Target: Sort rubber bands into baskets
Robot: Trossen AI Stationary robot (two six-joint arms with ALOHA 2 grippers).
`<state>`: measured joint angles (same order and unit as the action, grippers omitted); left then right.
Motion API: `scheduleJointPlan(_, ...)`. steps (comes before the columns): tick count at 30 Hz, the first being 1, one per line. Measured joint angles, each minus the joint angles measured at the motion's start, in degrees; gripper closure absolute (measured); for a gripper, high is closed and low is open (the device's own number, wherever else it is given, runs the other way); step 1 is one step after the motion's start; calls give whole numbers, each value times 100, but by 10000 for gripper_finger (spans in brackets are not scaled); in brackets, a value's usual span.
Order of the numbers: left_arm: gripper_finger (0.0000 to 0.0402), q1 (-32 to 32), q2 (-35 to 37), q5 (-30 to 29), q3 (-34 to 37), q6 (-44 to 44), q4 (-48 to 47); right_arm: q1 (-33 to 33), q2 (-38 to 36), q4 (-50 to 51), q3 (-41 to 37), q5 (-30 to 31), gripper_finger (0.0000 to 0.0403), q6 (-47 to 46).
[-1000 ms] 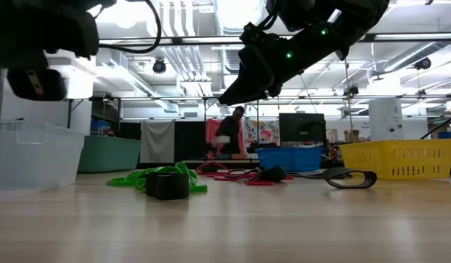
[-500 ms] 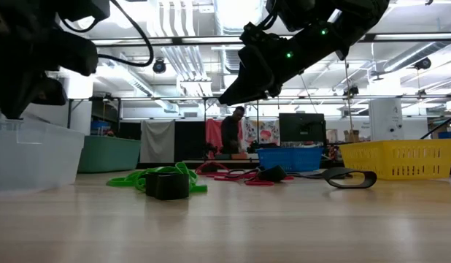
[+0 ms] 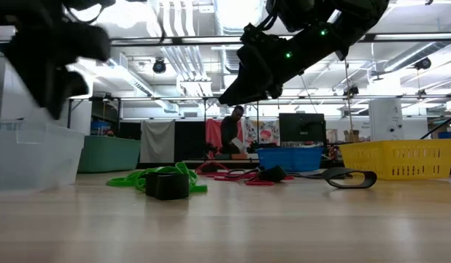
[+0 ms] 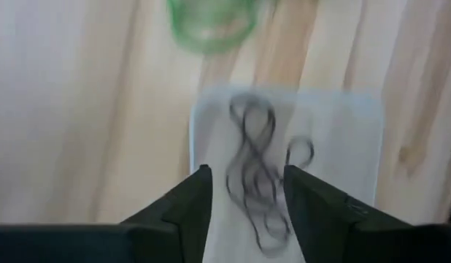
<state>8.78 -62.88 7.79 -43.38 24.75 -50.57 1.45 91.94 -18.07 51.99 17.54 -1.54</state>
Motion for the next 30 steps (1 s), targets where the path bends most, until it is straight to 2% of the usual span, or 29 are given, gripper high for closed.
scheduleJointPlan(3,245,0,6,-397,-82,-672,551,141,0,147,0,46,216,-359)
scheduleJointPlan(7,245,-2,14,-664,-84,-1845,1463,339,0,1027,139,36,216,-817)
scheduleJointPlan(11,247,-44,12,-860,-72,-2808,2221,390,0,2126,312,-14,216,-805)
scheduleJointPlan(13,247,-99,14,-945,-44,-3149,2506,385,7,2350,334,-112,216,-775)
scheduleJointPlan(17,247,-256,27,-1032,80,-3587,2946,385,7,2356,324,-325,216,-745)
scheduleJointPlan(22,247,-433,118,-1035,311,-3802,3331,385,13,2115,287,-348,216,-146)
scheduleJointPlan(30,247,-529,508,-1034,963,-3815,4196,411,693,1355,372,-256,216,137)
